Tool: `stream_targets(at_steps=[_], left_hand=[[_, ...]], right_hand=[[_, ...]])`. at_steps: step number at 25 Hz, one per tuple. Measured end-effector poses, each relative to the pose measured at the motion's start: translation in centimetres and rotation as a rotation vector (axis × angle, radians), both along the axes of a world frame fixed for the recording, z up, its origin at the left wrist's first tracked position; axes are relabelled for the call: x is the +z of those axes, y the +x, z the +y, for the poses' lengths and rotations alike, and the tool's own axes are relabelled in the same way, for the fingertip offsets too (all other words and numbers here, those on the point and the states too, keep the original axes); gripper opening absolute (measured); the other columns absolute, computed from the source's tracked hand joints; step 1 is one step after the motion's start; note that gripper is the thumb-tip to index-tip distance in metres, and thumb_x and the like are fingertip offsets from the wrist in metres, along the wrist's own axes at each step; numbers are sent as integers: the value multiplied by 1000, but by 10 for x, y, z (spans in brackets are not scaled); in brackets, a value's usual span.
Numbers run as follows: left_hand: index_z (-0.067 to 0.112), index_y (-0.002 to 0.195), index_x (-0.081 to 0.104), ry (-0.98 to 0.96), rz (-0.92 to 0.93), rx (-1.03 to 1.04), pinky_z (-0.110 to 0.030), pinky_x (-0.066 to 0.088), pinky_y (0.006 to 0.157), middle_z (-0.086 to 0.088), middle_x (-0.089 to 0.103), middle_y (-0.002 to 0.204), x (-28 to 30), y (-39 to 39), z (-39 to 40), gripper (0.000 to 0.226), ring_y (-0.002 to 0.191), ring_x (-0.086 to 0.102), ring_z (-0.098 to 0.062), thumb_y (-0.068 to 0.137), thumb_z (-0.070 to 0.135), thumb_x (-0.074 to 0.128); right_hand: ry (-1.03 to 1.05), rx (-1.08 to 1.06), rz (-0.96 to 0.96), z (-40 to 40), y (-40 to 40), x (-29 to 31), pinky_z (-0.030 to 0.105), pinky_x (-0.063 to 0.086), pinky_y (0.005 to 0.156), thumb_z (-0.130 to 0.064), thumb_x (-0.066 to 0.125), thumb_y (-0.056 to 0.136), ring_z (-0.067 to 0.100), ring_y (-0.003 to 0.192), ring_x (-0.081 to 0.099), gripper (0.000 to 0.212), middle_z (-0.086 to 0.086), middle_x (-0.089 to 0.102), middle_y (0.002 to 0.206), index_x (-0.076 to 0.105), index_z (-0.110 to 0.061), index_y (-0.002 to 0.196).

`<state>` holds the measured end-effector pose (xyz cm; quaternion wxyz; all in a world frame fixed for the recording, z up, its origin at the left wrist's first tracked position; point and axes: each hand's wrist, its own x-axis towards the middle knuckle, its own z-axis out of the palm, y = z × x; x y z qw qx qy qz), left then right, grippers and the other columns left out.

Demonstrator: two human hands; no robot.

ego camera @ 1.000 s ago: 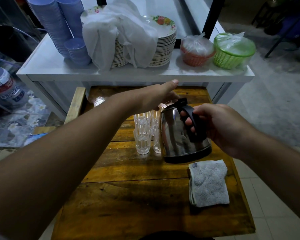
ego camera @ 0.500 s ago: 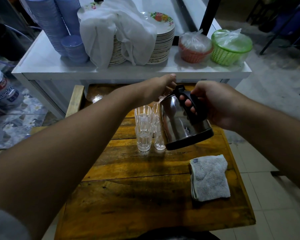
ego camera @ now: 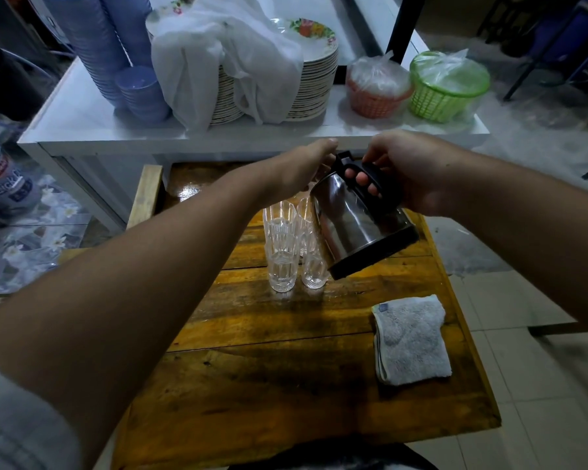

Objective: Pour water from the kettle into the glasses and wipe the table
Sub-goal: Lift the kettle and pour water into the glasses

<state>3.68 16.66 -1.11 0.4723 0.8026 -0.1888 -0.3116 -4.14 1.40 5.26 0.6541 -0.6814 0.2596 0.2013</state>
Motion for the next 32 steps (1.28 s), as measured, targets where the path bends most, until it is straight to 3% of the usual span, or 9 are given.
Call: stream_targets(at_steps=[2, 5, 7, 13, 17, 22, 25, 29, 32], left_hand=[[18, 138, 51, 2, 15, -7, -46, 35, 110, -2, 59, 130, -1, 2, 1, 65, 123, 52, -22, 96, 59, 23], [28, 119, 58, -21, 19, -2, -46, 34, 110, 0, 63, 124, -3, 4, 2, 50, 120, 54, -21, 98, 56, 21], [28, 118, 57, -36, 25, 0, -45, 34, 110, -2, 62, 125, -2, 5, 2, 49, 120, 54, -21, 101, 53, 19], [29, 118, 56, -41, 42, 14, -47, 32, 110, -6, 58, 133, -5, 8, 4, 50, 123, 51, -23, 100, 55, 17], [31, 106, 58, -57, 46, 35, -49, 33, 110, -7, 58, 130, -5, 12, 6, 46, 125, 50, -28, 98, 56, 20], [32, 96, 61, -68, 78, 88, -50, 33, 111, -8, 61, 130, -9, 13, 4, 46, 123, 52, -27, 97, 56, 21], [30, 99, 64, -76, 80, 89, -50, 33, 111, -13, 61, 133, -12, 14, 3, 50, 125, 52, -31, 92, 60, 24], [15, 118, 68, -83, 98, 140, -54, 32, 110, -19, 61, 132, -15, 18, 1, 73, 126, 51, -39, 81, 64, 28], [19, 110, 67, -99, 77, 126, -53, 32, 110, -20, 62, 131, -15, 16, 0, 65, 126, 50, -39, 85, 61, 25]], right_hand=[[-22, 7, 2, 1, 3, 1, 17, 47, 45, -15, 46, 88, 7, 45, 58, 24, 1, 66, 69, 66, -4, 94], [-39, 19, 11, 1, 9, 4, 18, 47, 45, -15, 46, 88, 7, 45, 57, 23, 1, 67, 66, 66, -3, 94], [-56, 28, 18, 1, 12, 5, 17, 47, 43, -16, 47, 89, 6, 42, 57, 25, 0, 67, 62, 65, -2, 99], [-99, 48, 36, 2, 25, 6, 16, 48, 45, -17, 48, 88, 6, 53, 59, 30, 1, 69, 79, 65, -2, 109], [-111, 53, 58, 3, 33, 7, 17, 48, 47, -17, 51, 86, 6, 54, 61, 31, 1, 71, 85, 66, -3, 109], [-145, 95, 64, 3, 38, 7, 17, 47, 44, -18, 50, 87, 6, 45, 59, 30, -1, 69, 67, 65, -4, 109], [-169, 113, 57, 4, 40, 7, 16, 47, 45, -17, 49, 88, 6, 48, 58, 28, 0, 69, 72, 66, -5, 106], [-197, 151, 49, 5, 40, 10, 16, 43, 53, -17, 45, 91, 6, 54, 54, 21, -1, 66, 73, 64, -6, 93], [-243, 168, 40, 5, 41, 12, 18, 41, 58, -17, 45, 92, 6, 57, 52, 21, 0, 65, 75, 63, -6, 93]])
